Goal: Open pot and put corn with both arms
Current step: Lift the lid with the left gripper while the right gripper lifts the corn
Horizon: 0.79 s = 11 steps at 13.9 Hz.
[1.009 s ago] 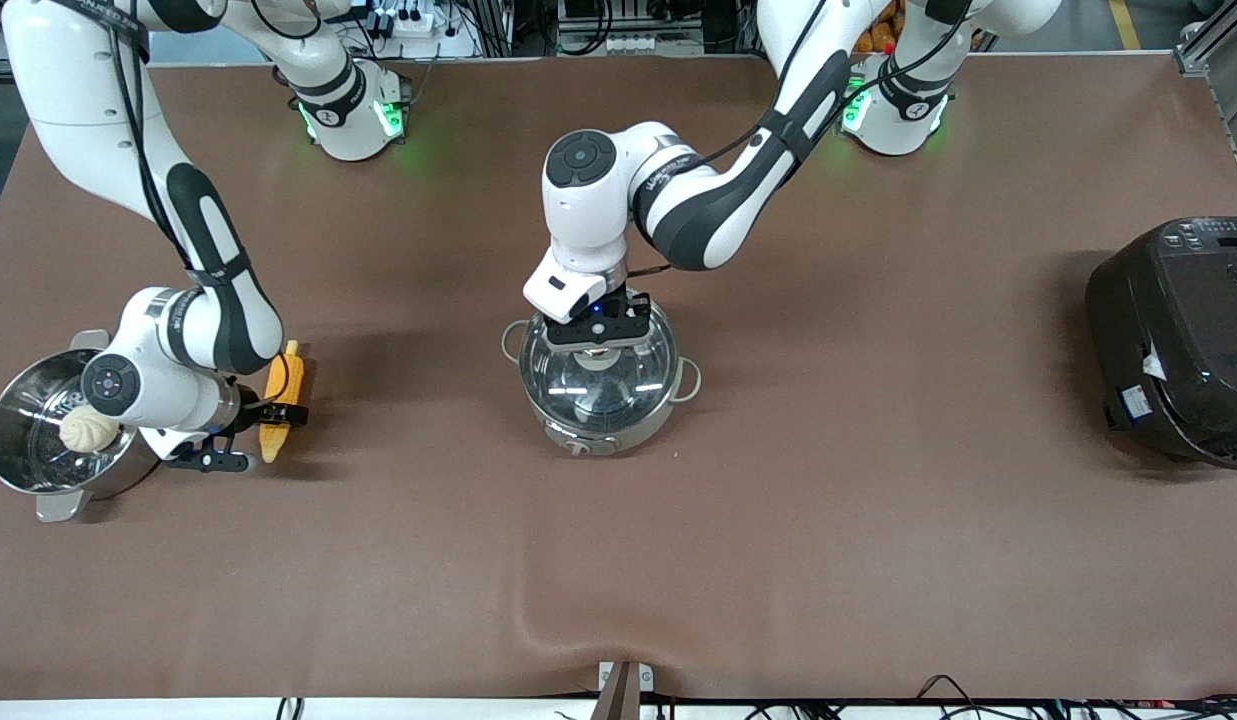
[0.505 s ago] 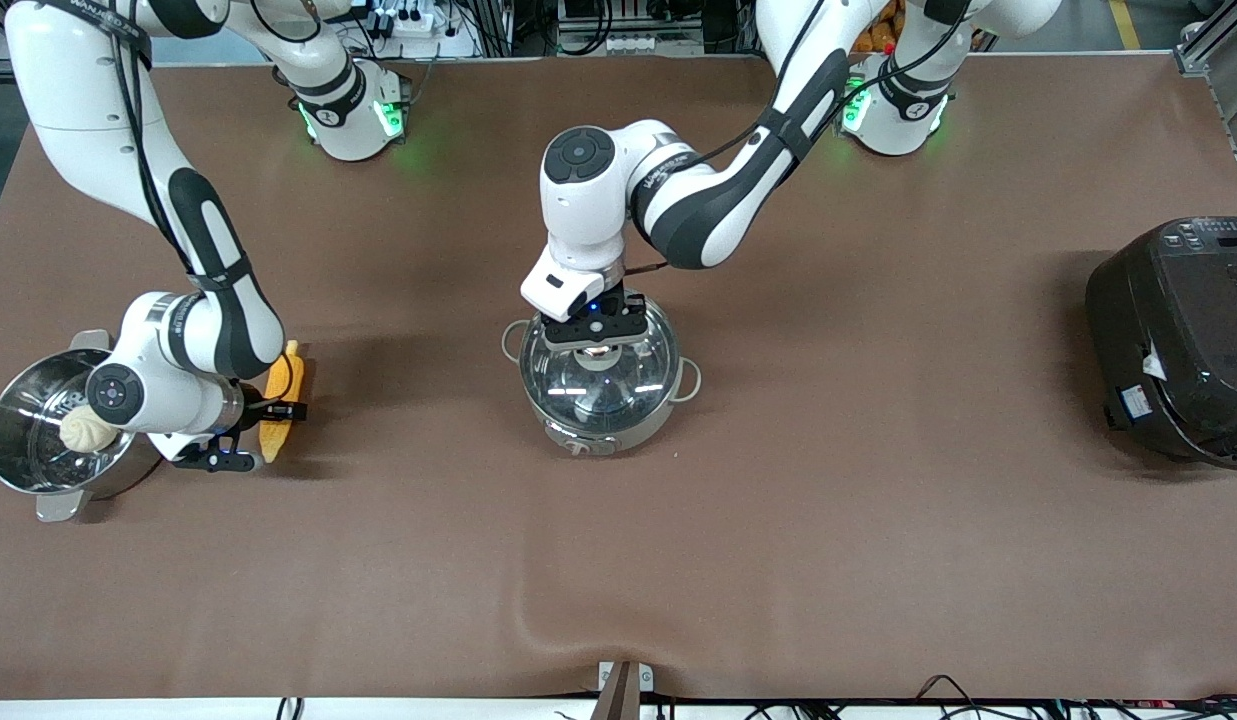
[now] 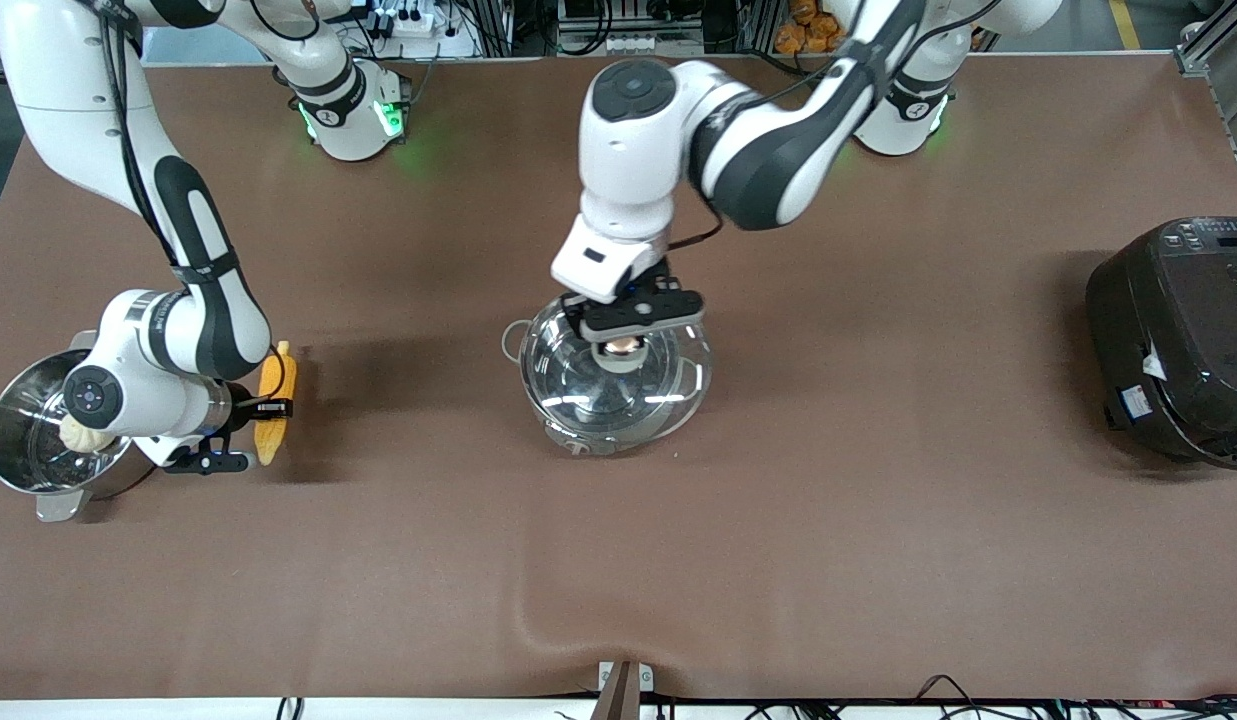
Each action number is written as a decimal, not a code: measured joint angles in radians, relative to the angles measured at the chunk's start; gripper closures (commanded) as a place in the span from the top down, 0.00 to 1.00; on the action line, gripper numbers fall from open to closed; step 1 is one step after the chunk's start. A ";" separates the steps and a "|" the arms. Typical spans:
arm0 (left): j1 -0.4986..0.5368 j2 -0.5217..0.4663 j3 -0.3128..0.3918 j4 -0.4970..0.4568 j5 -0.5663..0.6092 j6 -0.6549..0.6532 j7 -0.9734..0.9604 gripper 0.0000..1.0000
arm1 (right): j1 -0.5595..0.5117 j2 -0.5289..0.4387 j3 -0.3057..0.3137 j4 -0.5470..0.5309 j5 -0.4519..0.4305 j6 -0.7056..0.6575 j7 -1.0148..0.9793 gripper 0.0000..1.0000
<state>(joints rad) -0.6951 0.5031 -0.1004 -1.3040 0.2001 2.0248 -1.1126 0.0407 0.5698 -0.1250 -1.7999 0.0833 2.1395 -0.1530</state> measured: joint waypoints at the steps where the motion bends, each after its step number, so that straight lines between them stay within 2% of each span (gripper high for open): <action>1: 0.039 -0.024 0.003 -0.001 -0.002 -0.022 -0.003 0.00 | 0.010 -0.009 0.001 0.035 0.000 -0.061 0.000 0.00; 4: 0.226 -0.052 0.006 -0.018 -0.033 -0.048 0.017 0.00 | 0.057 -0.037 0.001 0.195 0.001 -0.297 0.002 0.00; 6: 0.339 -0.046 0.007 -0.050 -0.041 -0.057 0.051 0.00 | 0.085 -0.047 0.002 0.284 0.017 -0.403 0.024 0.00; 8: 0.408 -0.037 0.007 -0.085 -0.041 -0.067 0.057 0.00 | 0.131 -0.048 0.007 0.319 0.063 -0.430 0.111 0.00; 11: 0.438 0.001 0.007 -0.114 -0.041 -0.067 0.058 0.00 | 0.271 -0.046 0.014 0.345 0.181 -0.426 0.333 0.00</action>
<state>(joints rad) -0.2571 0.5036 -0.0935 -1.4176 0.1589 1.9581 -1.0550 0.3120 0.5240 -0.1110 -1.4544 0.2645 1.7133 0.1801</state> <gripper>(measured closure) 0.502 0.665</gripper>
